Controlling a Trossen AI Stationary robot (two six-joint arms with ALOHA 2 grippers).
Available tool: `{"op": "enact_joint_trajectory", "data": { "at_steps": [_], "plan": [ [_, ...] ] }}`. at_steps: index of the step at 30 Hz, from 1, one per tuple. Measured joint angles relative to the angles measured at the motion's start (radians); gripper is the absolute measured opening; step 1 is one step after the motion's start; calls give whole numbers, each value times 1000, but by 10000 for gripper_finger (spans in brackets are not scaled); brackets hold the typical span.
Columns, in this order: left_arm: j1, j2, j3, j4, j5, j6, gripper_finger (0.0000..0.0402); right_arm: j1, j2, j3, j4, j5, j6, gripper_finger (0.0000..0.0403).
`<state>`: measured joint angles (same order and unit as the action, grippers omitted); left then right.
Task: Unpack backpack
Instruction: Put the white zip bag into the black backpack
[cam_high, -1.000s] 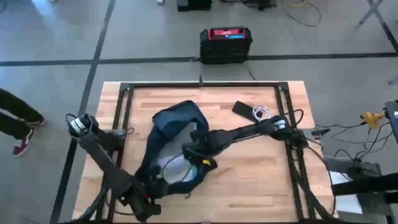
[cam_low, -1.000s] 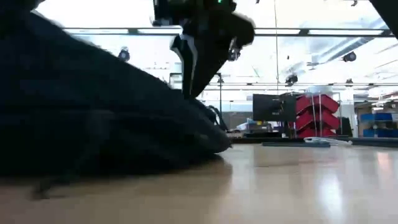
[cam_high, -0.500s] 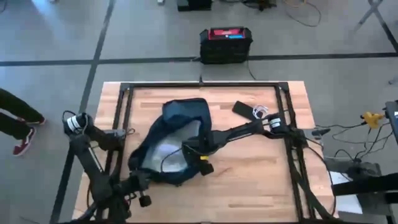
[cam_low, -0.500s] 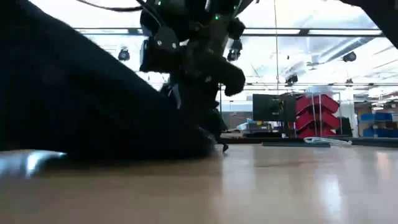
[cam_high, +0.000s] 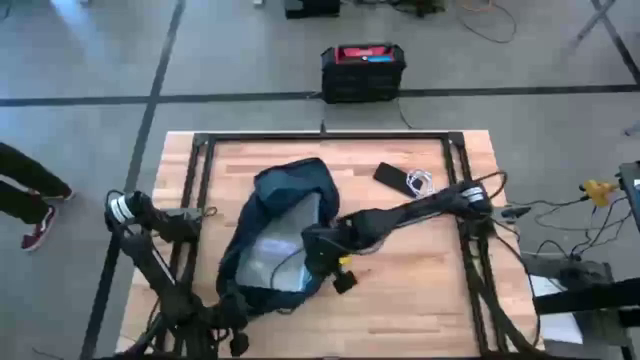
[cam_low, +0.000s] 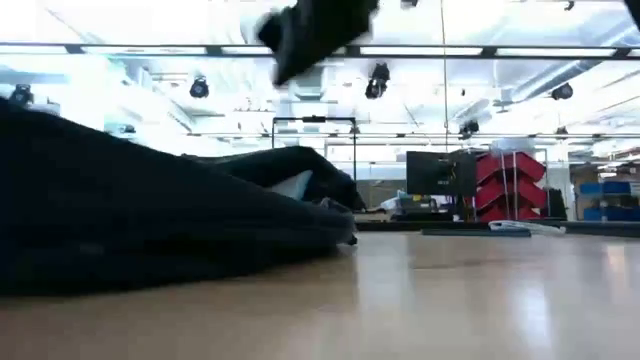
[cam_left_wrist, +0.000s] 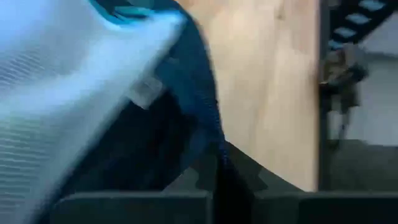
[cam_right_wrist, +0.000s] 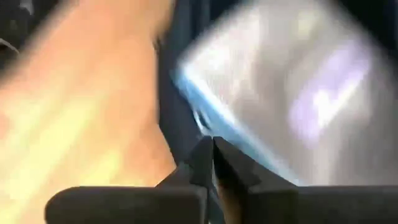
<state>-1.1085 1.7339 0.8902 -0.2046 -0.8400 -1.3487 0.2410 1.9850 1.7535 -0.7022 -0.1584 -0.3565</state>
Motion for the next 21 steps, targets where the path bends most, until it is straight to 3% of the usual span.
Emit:
{"op": "enact_joint_trajectory", "data": {
  "at_steps": [4, 6, 10, 15, 21],
  "plan": [
    [18, 72, -56, 361, 2, 160, 0, 38, 20, -3, 71, -5, -9, 19],
    [28, 108, -61, 465, 5, 211, 0, 48, 56, -3, 109, -18, -12, 40],
    [48, 169, -37, 491, 29, 233, 0, 57, 174, -1, 242, -95, 4, 107],
    [71, 233, -1, 495, 71, 235, 0, 50, 306, 76, 331, -114, 62, 186],
    [84, 260, 30, 491, 80, 254, 0, 47, 421, 231, 241, -266, 57, 207]
  ]
}}
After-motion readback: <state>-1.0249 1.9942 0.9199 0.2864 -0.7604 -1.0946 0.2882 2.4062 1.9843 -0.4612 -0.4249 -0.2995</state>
